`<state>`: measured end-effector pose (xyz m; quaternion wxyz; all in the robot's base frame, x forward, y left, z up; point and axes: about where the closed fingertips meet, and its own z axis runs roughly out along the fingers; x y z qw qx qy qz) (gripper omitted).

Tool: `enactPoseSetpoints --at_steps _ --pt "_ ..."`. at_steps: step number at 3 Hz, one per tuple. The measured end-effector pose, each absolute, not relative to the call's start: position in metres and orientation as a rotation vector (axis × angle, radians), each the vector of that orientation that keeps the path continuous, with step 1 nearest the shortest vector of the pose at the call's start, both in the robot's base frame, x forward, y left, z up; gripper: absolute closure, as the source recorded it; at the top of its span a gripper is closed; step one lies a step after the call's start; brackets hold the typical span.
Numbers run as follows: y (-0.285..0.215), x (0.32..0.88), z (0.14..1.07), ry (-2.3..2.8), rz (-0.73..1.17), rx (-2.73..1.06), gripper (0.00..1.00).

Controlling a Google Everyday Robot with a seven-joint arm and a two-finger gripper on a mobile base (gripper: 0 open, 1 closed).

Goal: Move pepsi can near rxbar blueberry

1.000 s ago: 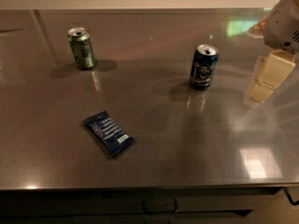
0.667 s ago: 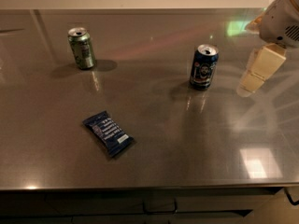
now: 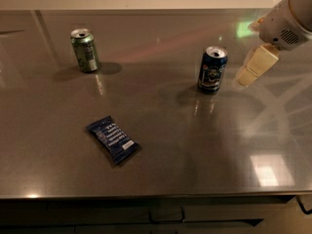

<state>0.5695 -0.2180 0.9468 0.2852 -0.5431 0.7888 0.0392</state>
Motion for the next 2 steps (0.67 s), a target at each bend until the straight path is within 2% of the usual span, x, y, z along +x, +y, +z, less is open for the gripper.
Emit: enactPoseSetpoints --at_steps 2 --pt "-0.190 0.600 0.927 2.072 0.261 -1.396 0.00"
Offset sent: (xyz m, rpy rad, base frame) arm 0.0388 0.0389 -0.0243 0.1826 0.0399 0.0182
